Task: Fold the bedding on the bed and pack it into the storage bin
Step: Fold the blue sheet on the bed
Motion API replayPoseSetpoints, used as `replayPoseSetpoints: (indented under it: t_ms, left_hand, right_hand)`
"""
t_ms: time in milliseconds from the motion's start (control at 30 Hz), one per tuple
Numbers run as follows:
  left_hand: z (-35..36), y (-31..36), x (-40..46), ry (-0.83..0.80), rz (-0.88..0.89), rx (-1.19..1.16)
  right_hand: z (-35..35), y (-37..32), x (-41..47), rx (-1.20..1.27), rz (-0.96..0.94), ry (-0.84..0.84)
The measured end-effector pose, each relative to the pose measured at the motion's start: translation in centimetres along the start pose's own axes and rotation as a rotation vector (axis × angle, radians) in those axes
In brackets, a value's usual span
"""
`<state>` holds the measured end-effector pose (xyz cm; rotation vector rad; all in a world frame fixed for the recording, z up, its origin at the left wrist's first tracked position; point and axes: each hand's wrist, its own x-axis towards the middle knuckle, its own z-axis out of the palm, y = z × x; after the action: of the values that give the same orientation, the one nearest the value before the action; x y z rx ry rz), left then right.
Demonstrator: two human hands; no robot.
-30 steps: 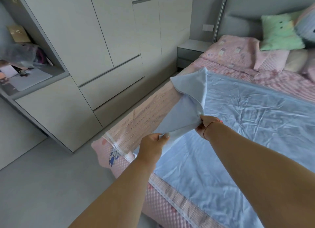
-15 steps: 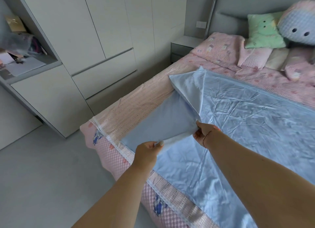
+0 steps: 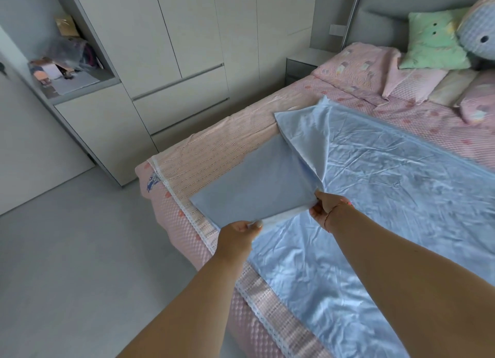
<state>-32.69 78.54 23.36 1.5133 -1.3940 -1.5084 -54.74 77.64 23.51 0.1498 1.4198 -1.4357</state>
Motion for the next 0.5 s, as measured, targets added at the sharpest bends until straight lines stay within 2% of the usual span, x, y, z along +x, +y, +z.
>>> replayPoseSetpoints:
  t_ms: [500]
  left_hand:
    - [7.1, -1.9, -13.6, -0.108, 0.022, -0.070]
  right_hand:
    - [-14.8, 0.4, -8.9, -0.022, -0.174, 0.107]
